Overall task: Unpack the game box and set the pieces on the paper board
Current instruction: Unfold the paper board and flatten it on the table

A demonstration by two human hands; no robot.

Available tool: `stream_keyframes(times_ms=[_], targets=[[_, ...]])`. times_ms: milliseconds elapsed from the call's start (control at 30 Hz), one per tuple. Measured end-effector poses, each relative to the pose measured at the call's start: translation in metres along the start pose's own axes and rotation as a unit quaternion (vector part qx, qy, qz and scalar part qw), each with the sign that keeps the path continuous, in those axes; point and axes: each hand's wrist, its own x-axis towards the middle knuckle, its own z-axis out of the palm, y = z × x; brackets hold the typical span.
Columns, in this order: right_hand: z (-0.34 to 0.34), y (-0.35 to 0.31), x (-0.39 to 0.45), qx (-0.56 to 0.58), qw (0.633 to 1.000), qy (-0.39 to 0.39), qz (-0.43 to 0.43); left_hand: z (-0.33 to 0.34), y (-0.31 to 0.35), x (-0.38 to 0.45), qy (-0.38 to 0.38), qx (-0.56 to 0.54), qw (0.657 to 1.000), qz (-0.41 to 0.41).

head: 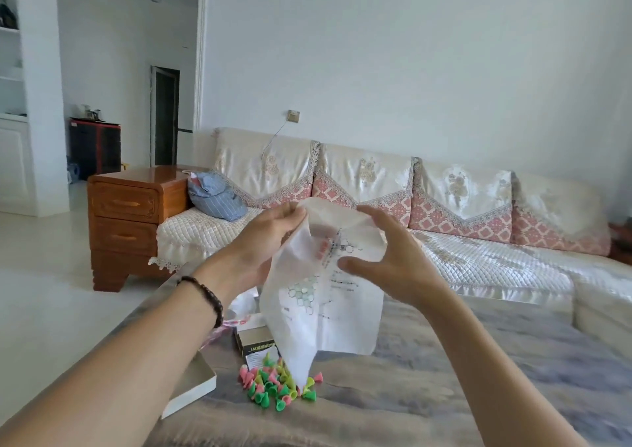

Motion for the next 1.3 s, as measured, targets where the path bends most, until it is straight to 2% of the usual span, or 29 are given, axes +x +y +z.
stream_keyframes(times_ms=[67,133,200,267,333,467,533,600,700,800,867,967,1067,1200,1233,1300], targets=[[-0.009,0.004,0.009,-0.052,0.999,0.009,0.007,0.007,0.012,0.01,-0.006,0.022,0.999,0.023],[-0.02,0.014,0.015,-0.061,0.996,0.059,0.031,0.008,0.019,0.023,0.063,0.13,0.986,0.08],[-0.033,0.025,0.016,-0.064,0.992,0.085,0.063,0.009,0.021,0.031,0.138,0.297,0.936,0.127],[-0.044,0.03,0.013,-0.093,0.99,0.077,0.077,0.01,0.016,0.035,0.19,0.383,0.891,0.155],[-0.051,0.028,0.009,-0.109,0.989,0.057,0.078,0.012,0.012,0.035,0.21,0.392,0.88,0.17],[-0.068,0.024,0.004,-0.045,0.994,0.071,0.07,0.017,0.005,0.032,0.2,0.32,0.906,0.189],[-0.079,0.025,0.003,-0.069,0.995,0.044,0.061,0.026,0.006,0.03,0.179,0.313,0.904,0.228],[-0.085,0.022,-0.002,-0.085,0.995,0.012,0.053,0.04,0.009,0.029,0.114,0.308,0.912,0.244],[-0.084,0.008,-0.007,-0.023,0.999,-0.013,0.036,0.07,0.013,0.028,0.007,0.295,0.93,0.22],[-0.076,0.003,-0.01,0.021,0.999,-0.019,0.017,0.092,0.012,0.027,-0.029,0.295,0.927,0.228],[-0.075,0.004,-0.012,0.028,0.999,0.018,0.024,0.095,0.009,0.024,-0.045,0.276,0.934,0.221],[-0.077,0.008,-0.013,0.017,0.993,0.092,0.066,0.089,0.002,0.014,-0.105,0.25,0.951,0.148],[-0.08,0.016,-0.015,-0.028,0.984,0.151,0.092,0.083,-0.017,0.003,-0.161,0.318,0.931,0.075],[-0.088,0.035,-0.027,0.009,0.969,0.198,0.146,0.066,-0.057,0.004,-0.151,0.484,0.862,-0.002],[-0.091,0.04,-0.033,0.014,0.965,0.205,0.163,0.06,-0.066,0.005,-0.144,0.497,0.855,-0.017],[-0.099,0.052,-0.045,0.038,0.958,0.204,0.197,0.055,-0.076,0.005,-0.143,0.483,0.863,-0.025]])
